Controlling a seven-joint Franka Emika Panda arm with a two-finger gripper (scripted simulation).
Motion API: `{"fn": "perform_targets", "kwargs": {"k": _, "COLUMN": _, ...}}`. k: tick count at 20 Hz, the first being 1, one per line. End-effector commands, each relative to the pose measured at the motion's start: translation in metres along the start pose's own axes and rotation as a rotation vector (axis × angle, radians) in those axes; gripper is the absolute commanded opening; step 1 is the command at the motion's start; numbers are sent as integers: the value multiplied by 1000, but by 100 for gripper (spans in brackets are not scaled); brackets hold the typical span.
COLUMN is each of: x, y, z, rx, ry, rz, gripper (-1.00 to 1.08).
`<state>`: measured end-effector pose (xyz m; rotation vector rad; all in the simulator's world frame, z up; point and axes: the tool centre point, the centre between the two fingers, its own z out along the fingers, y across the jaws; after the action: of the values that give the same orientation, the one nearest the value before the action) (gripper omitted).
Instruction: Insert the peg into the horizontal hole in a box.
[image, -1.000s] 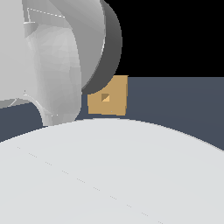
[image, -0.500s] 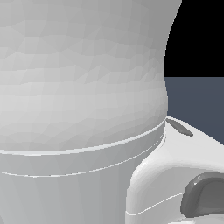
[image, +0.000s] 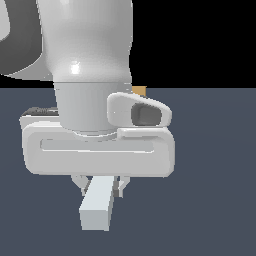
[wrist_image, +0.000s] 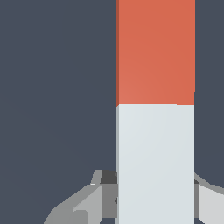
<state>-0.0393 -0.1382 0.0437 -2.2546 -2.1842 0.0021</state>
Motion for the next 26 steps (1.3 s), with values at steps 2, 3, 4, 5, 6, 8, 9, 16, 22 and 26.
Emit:
{"fn": "perform_targets", "kwargs": {"k": 2, "x": 39, "y": -8, "z": -8, "rx": -3, "ry": 0, "rz": 23, "gripper": -100}}
{"fn": "perform_targets", "kwargs": {"k": 3, "x": 50, "y": -10, "z": -10, "rx": -3, "ry": 0, "rz": 29, "gripper": -100}}
{"fn": "perform_targets", "kwargs": {"k": 4, "x": 61, "y": -12, "z": -12, "rx": -3, "ry": 0, "rz": 36, "gripper": -100}}
{"fn": "perform_targets", "kwargs": {"k": 5, "x": 72, "y": -14, "z": -14, "rx": -3, "ry": 0, "rz": 42, "gripper": -100}}
{"fn": "perform_targets", "kwargs": {"k": 6, "x": 83, "y": -16, "z": -16, "rx": -3, "ry": 0, "rz": 49, "gripper": -100}}
{"fn": "perform_targets", "kwargs": {"k": 8, "x": 104, "y": -19, "z": -20, "rx": -3, "ry": 0, "rz": 61, "gripper": -100}}
{"fn": "perform_targets", "kwargs": {"k": 9, "x": 114, "y": -21, "z": -22, "rx": -3, "ry": 0, "rz": 67, "gripper": -100}}
{"fn": "perform_targets", "kwargs": {"k": 16, "x": 181, "y": -28, "z": -34, "rx": -3, "ry": -1, "rz": 105, "gripper": -100}}
{"fn": "perform_targets", "kwargs": {"k": 22, "x": 218, "y": -29, "z": -41, "rx": -3, "ry": -1, "rz": 127, "gripper": -100}}
{"fn": "perform_targets", "kwargs": {"k": 26, "x": 233, "y": -29, "z": -43, "rx": -3, "ry": -1, "rz": 135, "gripper": -100}}
